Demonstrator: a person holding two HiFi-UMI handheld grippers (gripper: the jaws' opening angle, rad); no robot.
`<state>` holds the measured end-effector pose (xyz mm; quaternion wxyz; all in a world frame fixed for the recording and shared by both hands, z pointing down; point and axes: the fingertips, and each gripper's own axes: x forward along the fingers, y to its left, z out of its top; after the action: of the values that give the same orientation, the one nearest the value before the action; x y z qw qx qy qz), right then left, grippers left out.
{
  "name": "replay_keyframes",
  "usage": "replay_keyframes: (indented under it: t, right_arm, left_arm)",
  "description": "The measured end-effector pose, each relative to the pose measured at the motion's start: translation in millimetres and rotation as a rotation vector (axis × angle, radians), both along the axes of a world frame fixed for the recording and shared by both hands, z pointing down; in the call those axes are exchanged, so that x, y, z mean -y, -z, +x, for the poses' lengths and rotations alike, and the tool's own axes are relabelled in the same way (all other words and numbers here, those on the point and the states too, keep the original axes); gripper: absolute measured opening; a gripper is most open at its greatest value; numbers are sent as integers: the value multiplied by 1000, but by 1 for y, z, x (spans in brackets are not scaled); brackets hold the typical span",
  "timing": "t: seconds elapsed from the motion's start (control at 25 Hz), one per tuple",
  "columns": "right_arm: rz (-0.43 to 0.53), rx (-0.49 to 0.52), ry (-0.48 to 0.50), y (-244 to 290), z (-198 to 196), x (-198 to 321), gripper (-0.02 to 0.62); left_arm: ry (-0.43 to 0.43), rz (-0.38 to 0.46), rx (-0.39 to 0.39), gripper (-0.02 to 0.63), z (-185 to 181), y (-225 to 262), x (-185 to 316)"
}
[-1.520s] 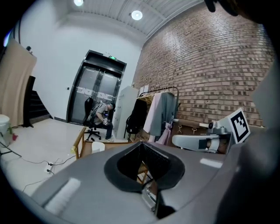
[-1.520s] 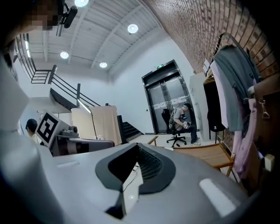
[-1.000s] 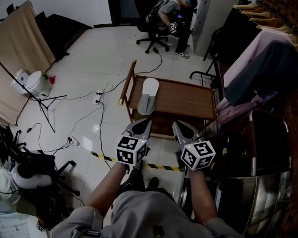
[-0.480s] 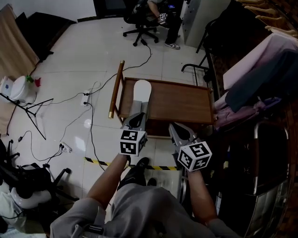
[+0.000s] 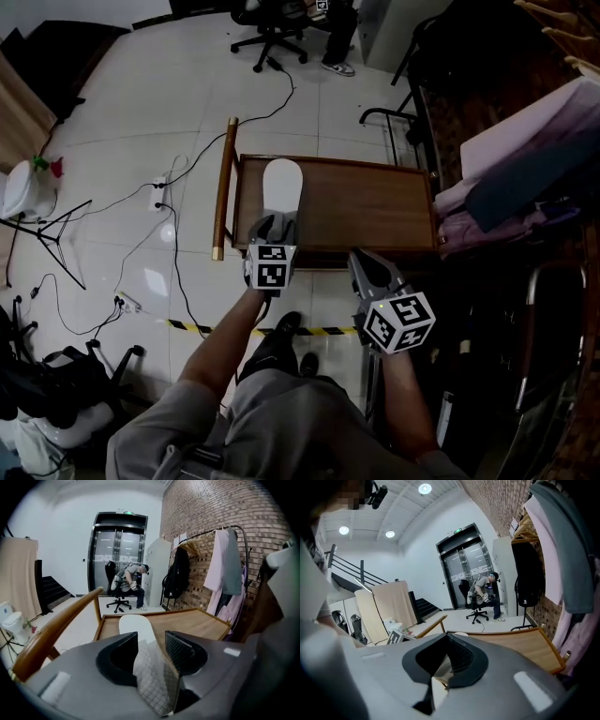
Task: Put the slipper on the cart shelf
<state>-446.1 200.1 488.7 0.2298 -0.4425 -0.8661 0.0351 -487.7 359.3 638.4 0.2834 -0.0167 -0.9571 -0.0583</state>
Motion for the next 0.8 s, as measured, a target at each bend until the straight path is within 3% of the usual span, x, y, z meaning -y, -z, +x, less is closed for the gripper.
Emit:
replay_keyframes:
  t: [0.4, 0.56, 0.8]
  right_arm:
    - [37, -41, -119, -14, -20, 25, 0]
    - [39, -46, -156, -14, -23, 33, 0]
    - [34, -53, -211, -15, -23, 44, 0]
  left_arm:
    - [4, -57, -172, 188, -21, -58, -12]
    - [9, -107, -202, 79, -18, -67, -18]
    - [-47, -124, -176, 35, -19, -57, -12]
